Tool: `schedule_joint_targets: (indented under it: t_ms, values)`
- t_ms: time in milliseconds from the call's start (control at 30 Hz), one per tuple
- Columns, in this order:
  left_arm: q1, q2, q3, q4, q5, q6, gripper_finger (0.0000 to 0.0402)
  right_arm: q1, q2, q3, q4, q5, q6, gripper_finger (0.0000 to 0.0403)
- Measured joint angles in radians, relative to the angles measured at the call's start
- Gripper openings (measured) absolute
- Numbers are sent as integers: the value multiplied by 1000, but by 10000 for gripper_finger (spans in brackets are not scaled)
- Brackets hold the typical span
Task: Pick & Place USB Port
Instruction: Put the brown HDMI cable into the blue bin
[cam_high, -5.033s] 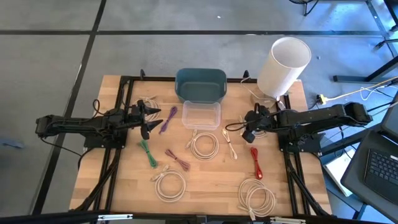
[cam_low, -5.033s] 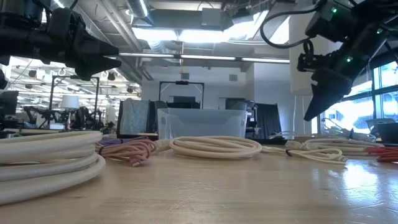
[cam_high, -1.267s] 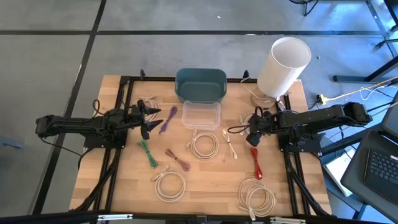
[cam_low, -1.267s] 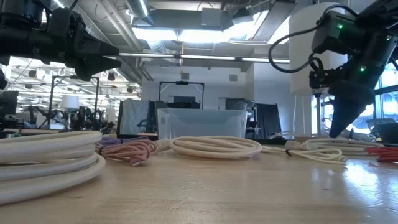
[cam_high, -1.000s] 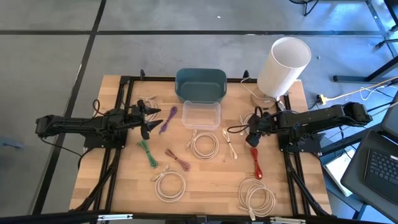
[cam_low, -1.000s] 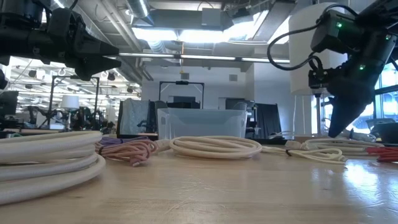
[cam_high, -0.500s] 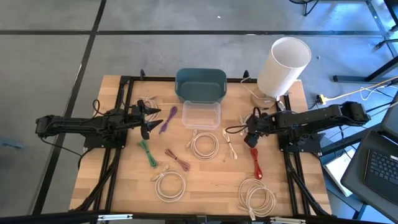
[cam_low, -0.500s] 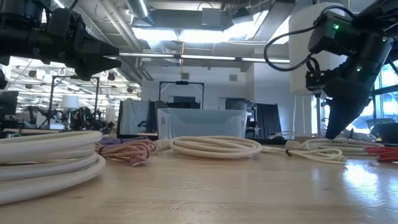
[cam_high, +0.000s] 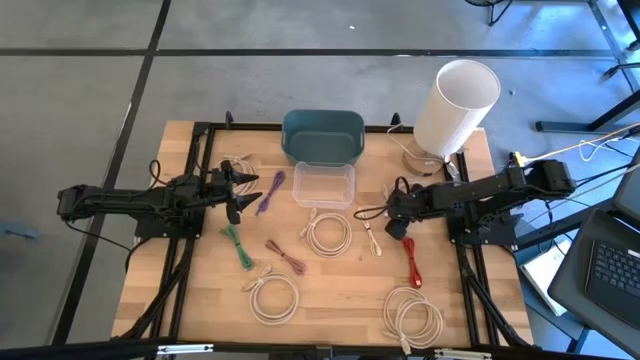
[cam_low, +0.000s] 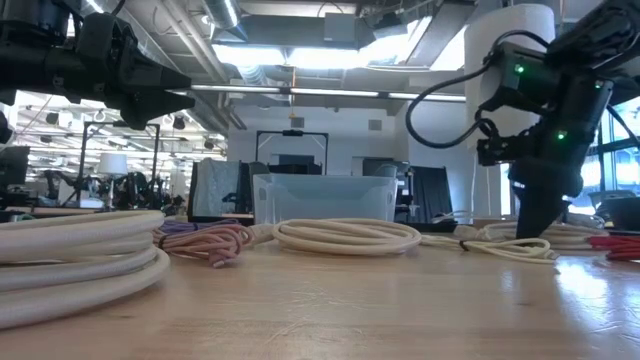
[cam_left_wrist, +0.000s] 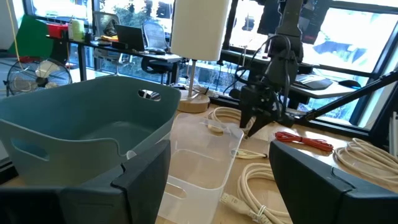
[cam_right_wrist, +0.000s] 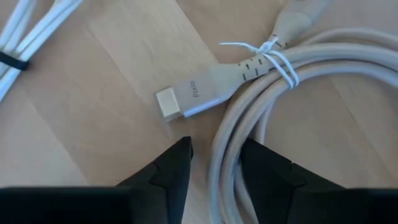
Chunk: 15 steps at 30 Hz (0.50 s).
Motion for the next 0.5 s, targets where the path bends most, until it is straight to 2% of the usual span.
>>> schedule_joint_targets:
  t_ms: [100, 233, 500]
  values:
    - [0, 0, 0, 0, 0, 0, 267, 12, -9, -4, 4, 2, 5, 108]
    - [0, 0, 0, 0, 0, 0, 267, 34, -18, -5, 3, 5, 20, 32]
    - [0, 0, 0, 0, 0, 0, 267, 67, -30, -7, -7, 29, 45, 29]
